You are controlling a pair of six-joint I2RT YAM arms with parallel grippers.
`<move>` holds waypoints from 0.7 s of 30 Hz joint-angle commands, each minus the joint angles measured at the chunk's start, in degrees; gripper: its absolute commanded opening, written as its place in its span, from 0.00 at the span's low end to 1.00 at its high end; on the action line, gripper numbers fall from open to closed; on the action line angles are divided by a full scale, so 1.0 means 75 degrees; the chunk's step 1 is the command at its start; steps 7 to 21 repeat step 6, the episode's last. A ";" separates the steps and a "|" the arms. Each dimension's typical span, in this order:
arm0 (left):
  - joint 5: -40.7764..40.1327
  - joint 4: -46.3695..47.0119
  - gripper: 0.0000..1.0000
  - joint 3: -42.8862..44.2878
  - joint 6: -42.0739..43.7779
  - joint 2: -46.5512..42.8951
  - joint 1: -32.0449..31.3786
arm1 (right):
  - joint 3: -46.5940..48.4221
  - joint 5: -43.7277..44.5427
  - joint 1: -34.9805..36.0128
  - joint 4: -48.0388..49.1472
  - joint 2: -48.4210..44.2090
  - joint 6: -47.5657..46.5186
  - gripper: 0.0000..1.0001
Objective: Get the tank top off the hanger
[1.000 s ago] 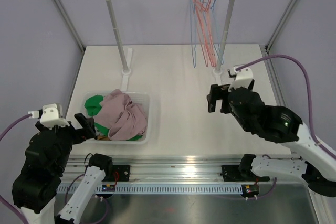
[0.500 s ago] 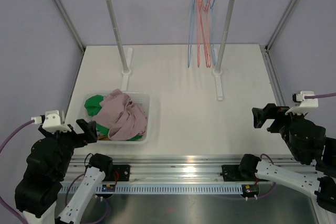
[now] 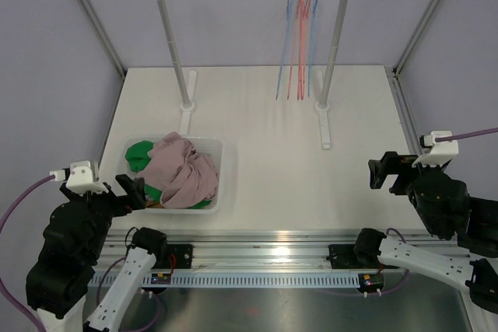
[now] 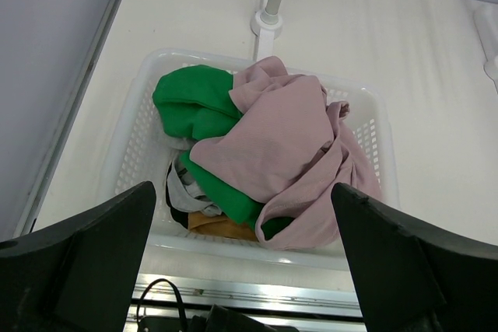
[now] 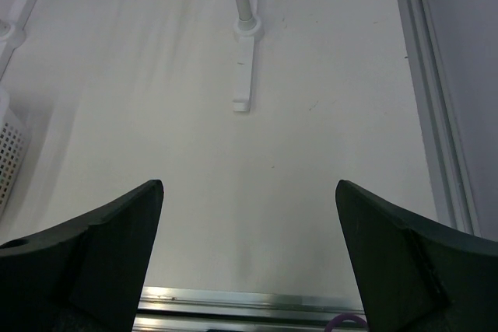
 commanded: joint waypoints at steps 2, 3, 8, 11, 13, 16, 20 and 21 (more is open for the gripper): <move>0.0177 0.0426 0.99 -0.0113 0.0065 -0.0084 -0.0028 | -0.0072 0.0358 0.0018 0.0155 0.0377 0.0058 1.00; 0.0177 0.0450 0.99 -0.0102 0.0065 -0.0084 -0.0028 | -0.0107 0.0369 0.0018 0.0167 0.0401 0.0093 1.00; 0.0177 0.0450 0.99 -0.0113 0.0076 -0.0061 -0.0028 | -0.0154 0.0428 0.0018 0.0202 0.0506 0.0140 1.00; 0.0177 0.0450 0.99 -0.0113 0.0076 -0.0061 -0.0028 | -0.0154 0.0428 0.0018 0.0202 0.0506 0.0140 1.00; 0.0177 0.0450 0.99 -0.0113 0.0076 -0.0061 -0.0028 | -0.0154 0.0428 0.0018 0.0202 0.0506 0.0140 1.00; 0.0177 0.0450 0.99 -0.0113 0.0076 -0.0061 -0.0028 | -0.0154 0.0428 0.0018 0.0202 0.0506 0.0140 1.00; 0.0177 0.0450 0.99 -0.0113 0.0076 -0.0061 -0.0028 | -0.0154 0.0428 0.0018 0.0202 0.0506 0.0140 1.00; 0.0177 0.0450 0.99 -0.0113 0.0076 -0.0061 -0.0028 | -0.0154 0.0428 0.0018 0.0202 0.0506 0.0140 1.00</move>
